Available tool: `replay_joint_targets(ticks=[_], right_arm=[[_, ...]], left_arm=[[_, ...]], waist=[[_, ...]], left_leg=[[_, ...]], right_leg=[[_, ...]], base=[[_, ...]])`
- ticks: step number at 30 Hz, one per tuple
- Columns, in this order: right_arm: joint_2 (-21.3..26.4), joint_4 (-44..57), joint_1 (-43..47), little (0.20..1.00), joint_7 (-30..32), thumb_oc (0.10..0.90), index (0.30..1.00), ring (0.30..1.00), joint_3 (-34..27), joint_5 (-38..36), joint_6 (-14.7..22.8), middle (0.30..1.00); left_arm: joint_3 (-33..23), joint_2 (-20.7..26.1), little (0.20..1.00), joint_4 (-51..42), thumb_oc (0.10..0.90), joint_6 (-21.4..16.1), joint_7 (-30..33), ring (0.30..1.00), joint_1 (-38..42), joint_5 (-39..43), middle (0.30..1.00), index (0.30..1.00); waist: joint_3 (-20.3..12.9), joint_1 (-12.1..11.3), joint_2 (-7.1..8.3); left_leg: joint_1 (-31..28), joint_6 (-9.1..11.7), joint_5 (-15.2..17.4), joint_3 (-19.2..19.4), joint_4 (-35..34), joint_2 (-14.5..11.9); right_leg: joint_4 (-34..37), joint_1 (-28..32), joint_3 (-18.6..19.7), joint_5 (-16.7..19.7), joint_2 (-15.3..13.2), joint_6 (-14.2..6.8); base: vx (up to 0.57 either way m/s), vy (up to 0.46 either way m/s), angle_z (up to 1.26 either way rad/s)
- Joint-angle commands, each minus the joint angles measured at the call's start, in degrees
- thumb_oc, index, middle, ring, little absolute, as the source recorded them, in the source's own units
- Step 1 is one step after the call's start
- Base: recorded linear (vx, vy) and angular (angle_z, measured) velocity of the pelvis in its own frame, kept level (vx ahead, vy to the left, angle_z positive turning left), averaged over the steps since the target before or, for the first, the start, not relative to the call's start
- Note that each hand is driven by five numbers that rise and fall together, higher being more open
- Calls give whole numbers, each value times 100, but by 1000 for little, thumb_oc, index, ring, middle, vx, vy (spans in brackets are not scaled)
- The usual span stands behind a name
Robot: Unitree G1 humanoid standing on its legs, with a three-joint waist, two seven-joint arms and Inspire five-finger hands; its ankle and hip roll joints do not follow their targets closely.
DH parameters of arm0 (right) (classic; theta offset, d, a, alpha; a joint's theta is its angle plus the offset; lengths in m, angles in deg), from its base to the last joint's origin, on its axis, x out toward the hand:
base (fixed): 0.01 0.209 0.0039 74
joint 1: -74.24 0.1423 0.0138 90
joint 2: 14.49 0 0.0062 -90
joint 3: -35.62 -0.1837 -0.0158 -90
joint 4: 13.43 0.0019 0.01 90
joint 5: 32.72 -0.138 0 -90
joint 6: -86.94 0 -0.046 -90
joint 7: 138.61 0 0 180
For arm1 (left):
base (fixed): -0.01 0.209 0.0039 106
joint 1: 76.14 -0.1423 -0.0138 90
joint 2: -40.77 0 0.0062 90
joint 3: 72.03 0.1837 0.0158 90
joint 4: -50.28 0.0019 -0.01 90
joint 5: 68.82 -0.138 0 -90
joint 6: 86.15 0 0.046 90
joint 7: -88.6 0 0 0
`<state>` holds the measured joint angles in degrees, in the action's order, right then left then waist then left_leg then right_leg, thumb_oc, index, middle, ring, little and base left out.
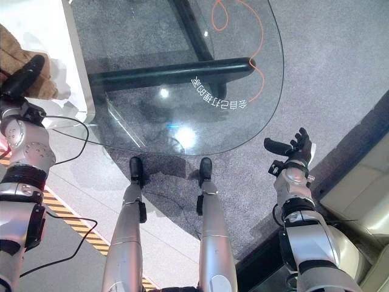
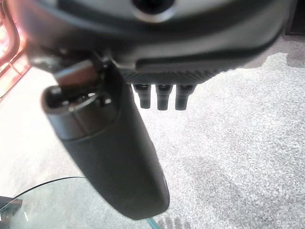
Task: Wipe the table with a cloth and put it in the basket.
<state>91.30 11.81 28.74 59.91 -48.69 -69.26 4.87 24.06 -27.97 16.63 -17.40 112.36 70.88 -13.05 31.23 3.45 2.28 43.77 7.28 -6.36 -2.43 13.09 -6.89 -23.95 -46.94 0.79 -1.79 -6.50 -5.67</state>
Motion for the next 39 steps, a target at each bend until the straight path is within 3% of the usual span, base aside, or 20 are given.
replay_joint_targets(ticks=[1, 10, 15, 21, 22, 25, 39], right_arm=[[536, -79, -88, 900, 71, 800, 900, 900, 113, -158, 266, 900], [587, -225, 22, 900, -8, 800, 900, 900, 184, -159, 287, 900], [607, -304, 132, 900, -15, 800, 900, 900, 252, -149, 260, 900], [668, -367, 204, 900, -85, 800, 900, 900, 298, -146, 218, 900], [677, -378, 201, 900, -104, 800, 900, 900, 302, -148, 225, 900], [681, -441, 229, 900, -137, 800, 900, 900, 333, -162, 259, 900], [616, -490, 242, 900, -126, 800, 900, 900, 408, -222, 304, 900]], left_arm=[[-91, 822, 200, 211, 100, -219, 290, 300, 719, -782, 300, 300], [277, 970, 200, 799, 100, 711, 388, 300, 1043, -1399, 300, 300], [464, 1008, 200, 1250, 100, 1271, 389, 300, 1205, -1396, 300, 300], [584, 1075, 216, 1626, 116, 1651, 411, 314, 1352, -1246, 314, 314], [598, 1087, 238, 1674, 138, 1665, 448, 333, 1378, -1191, 333, 333], [612, 1115, 900, 1833, 800, 1714, 466, 900, 1458, -1127, 900, 900], [670, 1098, 900, 1968, 800, 1688, 505, 900, 1503, -1186, 900, 900]], waist=[[-202, 76, -86], [-208, 134, -103], [-215, 179, -102], [-239, 227, -96], [-242, 233, -93], [-242, 244, -93], [-271, 240, -64]], left_leg=[[75, -370, 596, 228, 429, 515], [119, -362, 588, 247, 440, 486], [129, -356, 577, 252, 445, 470], [147, -343, 570, 251, 450, 447], [148, -342, 570, 251, 448, 445], [143, -341, 568, 249, 439, 438], [215, -332, 571, 222, 470, 428]], right_leg=[[254, 265, -286, -347, 727, 418], [279, 234, -274, -339, 719, 412], [286, 216, -255, -321, 729, 411], [280, 189, -229, -314, 732, 405], [282, 188, -229, -314, 733, 405], [297, 192, -229, -316, 730, 411], [288, 140, -219, -312, 726, 407]], base=[[0, 0, 0], [0, 0, 0], [0, 0, 0], [0, 0, 0], [0, 0, 0], [0, 0, 0], [0, 0, 0]])
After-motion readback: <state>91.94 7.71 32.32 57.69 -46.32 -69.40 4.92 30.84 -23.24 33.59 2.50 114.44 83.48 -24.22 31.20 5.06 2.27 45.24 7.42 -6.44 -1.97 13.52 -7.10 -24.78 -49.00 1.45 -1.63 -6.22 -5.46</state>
